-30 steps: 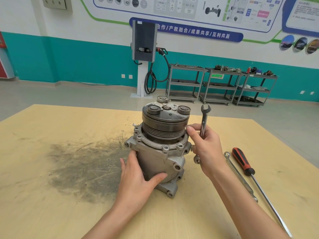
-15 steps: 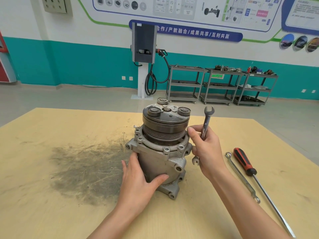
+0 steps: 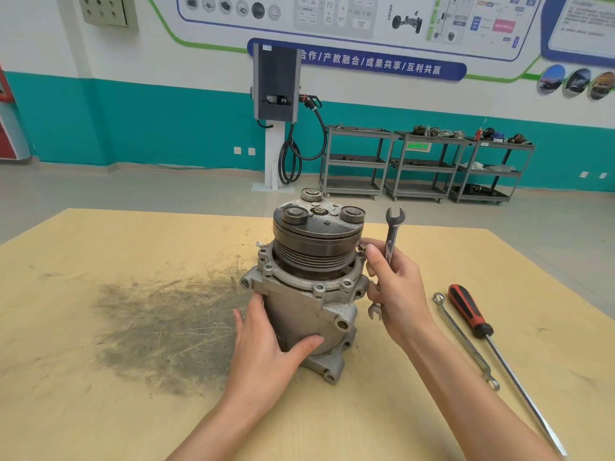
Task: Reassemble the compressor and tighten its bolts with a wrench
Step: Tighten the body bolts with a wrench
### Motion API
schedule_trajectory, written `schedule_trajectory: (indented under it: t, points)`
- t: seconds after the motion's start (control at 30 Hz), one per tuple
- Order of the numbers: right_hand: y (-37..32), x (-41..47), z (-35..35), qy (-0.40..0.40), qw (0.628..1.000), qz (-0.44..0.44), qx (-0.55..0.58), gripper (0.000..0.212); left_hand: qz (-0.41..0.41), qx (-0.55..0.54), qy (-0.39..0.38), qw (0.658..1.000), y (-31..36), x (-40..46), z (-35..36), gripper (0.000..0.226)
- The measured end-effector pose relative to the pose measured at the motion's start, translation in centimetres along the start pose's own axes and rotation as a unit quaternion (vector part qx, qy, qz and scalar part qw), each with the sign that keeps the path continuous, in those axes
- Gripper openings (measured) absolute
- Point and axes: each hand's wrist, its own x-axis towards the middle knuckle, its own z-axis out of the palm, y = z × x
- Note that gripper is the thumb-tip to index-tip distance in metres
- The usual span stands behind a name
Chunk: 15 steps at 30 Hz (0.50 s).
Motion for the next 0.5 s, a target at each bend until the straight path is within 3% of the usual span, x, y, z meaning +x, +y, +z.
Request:
schedule_trajectory:
  t: [0.5]
  points:
    - [-0.10,0.04,0.08,0.028,1.000,0.009,-0.007,0.012,-0.011,-0.003,-0.009,1.000,-0.19,-0.04,0.04,0.105]
